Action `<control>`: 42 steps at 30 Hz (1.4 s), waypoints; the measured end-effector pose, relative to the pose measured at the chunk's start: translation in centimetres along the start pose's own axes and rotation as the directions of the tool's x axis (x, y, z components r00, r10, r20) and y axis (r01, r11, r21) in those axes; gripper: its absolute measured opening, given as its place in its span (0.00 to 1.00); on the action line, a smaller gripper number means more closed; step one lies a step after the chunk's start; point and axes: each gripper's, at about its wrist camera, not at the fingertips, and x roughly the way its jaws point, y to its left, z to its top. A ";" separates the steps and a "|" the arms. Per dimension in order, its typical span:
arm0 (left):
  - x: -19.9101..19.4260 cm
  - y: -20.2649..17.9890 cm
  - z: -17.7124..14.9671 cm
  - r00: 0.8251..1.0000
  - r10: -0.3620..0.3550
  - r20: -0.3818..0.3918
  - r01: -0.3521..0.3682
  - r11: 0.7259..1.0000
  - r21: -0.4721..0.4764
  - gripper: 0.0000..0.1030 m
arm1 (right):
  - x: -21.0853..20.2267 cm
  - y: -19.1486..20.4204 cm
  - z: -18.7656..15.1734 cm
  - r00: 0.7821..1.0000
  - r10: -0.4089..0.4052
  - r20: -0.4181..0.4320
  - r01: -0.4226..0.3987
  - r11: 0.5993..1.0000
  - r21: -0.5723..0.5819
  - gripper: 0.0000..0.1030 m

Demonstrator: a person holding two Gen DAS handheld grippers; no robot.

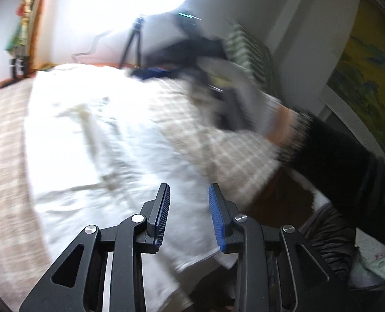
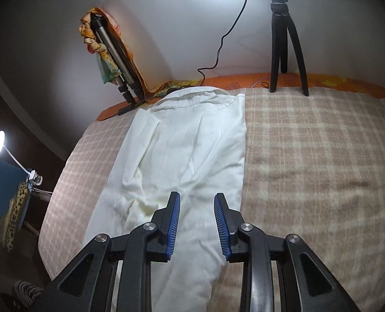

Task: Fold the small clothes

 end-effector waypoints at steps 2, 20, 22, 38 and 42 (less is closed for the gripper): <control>-1.2 1.0 -0.6 0.999 0.037 0.012 -0.036 0.999 -0.021 0.28 | -2.1 0.5 -2.4 1.000 -0.007 -0.004 0.007 1.000 -0.014 0.28; -1.6 5.3 -6.5 0.972 0.212 -0.099 -0.222 0.970 -0.096 0.28 | -4.7 5.0 -19.3 0.985 -0.100 -0.141 0.067 0.973 -0.222 0.20; -1.9 4.9 -7.0 0.972 0.213 -0.100 -0.222 0.971 -0.087 0.28 | -5.3 4.6 -19.4 0.984 -0.095 -0.153 0.061 0.974 -0.217 0.20; -5.0 7.5 -11.5 0.990 0.012 -0.137 -0.073 0.892 -0.446 0.34 | -10.0 0.9 -23.9 0.954 0.198 -0.226 -0.188 0.980 0.064 0.36; -4.3 7.7 -11.5 0.990 -0.021 -0.140 -0.051 0.870 -0.490 0.34 | -9.1 0.3 -24.8 0.938 0.224 -0.265 -0.203 0.974 0.105 0.37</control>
